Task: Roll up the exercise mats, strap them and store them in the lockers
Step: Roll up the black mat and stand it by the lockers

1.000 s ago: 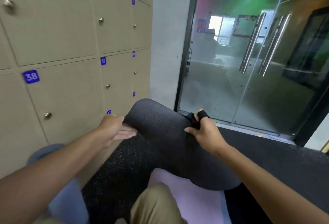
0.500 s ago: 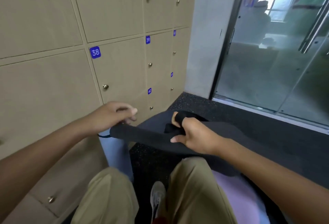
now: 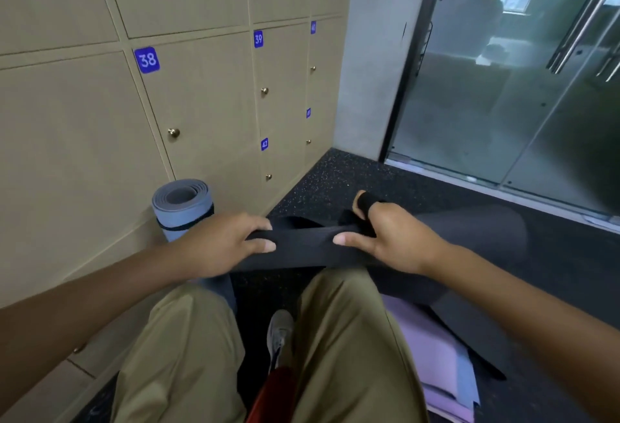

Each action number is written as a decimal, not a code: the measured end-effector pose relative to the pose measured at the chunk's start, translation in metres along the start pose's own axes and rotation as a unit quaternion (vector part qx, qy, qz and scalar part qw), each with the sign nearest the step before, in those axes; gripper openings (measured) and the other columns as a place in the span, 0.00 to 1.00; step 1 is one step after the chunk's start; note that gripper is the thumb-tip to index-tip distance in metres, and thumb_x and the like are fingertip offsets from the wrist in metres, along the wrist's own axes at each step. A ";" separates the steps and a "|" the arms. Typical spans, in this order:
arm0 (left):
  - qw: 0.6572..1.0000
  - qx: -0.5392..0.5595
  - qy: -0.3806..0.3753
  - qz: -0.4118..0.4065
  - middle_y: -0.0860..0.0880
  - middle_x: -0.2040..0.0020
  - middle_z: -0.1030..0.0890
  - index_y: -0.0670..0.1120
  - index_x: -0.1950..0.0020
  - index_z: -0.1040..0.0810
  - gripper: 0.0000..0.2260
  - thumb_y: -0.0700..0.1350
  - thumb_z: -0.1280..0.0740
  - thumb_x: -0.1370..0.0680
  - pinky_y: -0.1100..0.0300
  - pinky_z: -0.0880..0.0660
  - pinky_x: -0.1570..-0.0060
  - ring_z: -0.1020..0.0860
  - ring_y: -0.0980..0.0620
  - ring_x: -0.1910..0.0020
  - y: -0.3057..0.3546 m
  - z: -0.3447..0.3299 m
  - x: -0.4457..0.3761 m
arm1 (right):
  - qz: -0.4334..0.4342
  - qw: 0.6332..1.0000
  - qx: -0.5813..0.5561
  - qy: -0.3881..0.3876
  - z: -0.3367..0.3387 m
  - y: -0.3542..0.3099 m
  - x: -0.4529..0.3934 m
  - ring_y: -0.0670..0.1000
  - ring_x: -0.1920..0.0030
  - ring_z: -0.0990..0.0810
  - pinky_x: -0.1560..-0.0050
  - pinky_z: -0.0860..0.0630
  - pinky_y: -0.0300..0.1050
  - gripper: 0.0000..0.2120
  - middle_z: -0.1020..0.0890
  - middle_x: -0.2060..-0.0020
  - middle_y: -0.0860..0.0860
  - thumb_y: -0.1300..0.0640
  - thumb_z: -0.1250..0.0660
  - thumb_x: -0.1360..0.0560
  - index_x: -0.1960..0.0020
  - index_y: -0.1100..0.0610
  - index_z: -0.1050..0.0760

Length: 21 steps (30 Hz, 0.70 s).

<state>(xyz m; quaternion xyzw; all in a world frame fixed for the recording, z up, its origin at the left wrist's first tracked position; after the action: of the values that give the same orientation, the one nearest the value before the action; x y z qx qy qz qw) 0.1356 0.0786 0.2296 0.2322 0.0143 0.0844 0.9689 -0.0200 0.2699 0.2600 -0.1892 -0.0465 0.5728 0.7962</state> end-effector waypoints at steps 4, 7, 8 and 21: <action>0.999 -0.015 0.013 -0.039 0.53 0.60 0.21 0.57 0.53 0.29 0.08 0.55 0.40 0.15 0.51 0.26 0.55 0.24 0.57 0.60 0.021 -0.021 0.008 | -0.029 0.998 0.061 -0.009 -0.004 0.028 0.042 0.47 0.70 0.31 0.66 0.36 0.43 0.23 0.31 0.71 0.48 0.33 0.39 0.22 0.52 0.54 0.38; 0.993 -0.089 0.039 -0.061 0.53 0.62 0.25 0.53 0.52 0.32 0.19 0.63 0.55 0.18 0.49 0.26 0.59 0.26 0.55 0.64 0.032 -0.041 0.019 | -0.032 0.998 0.055 -0.005 -0.023 0.043 0.073 0.51 0.61 0.23 0.54 0.26 0.52 0.26 0.22 0.62 0.50 0.30 0.42 0.22 0.42 0.51 0.37; 0.988 -0.118 0.060 -0.076 0.53 0.64 0.26 0.52 0.53 0.32 0.22 0.64 0.59 0.19 0.49 0.27 0.62 0.27 0.55 0.66 0.035 -0.047 0.023 | -0.030 0.998 0.053 0.000 -0.029 0.047 0.083 0.51 0.57 0.21 0.51 0.26 0.52 0.27 0.20 0.57 0.51 0.29 0.42 0.23 0.39 0.50 0.37; 0.957 -0.212 0.188 -0.062 0.52 0.65 0.27 0.52 0.54 0.34 0.19 0.61 0.58 0.18 0.48 0.30 0.65 0.26 0.47 0.67 0.026 0.028 0.011 | -0.045 0.975 0.168 0.137 0.045 0.054 0.065 0.58 0.54 0.25 0.53 0.33 0.53 0.19 0.23 0.57 0.52 0.39 0.32 0.24 0.53 0.53 0.33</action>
<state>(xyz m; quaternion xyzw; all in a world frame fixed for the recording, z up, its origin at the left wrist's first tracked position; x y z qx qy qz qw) 0.1438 0.0911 0.2662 0.0000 0.1924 0.0677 0.9790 -0.0588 0.3564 0.2732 -0.1275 0.1511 0.5044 0.8405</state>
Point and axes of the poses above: each hand's wrist, its own x-axis away from the middle knuckle, its own z-axis out of the back of the hand, y = z × x, the point moved 6 cm from there along -x, towards the middle knuckle
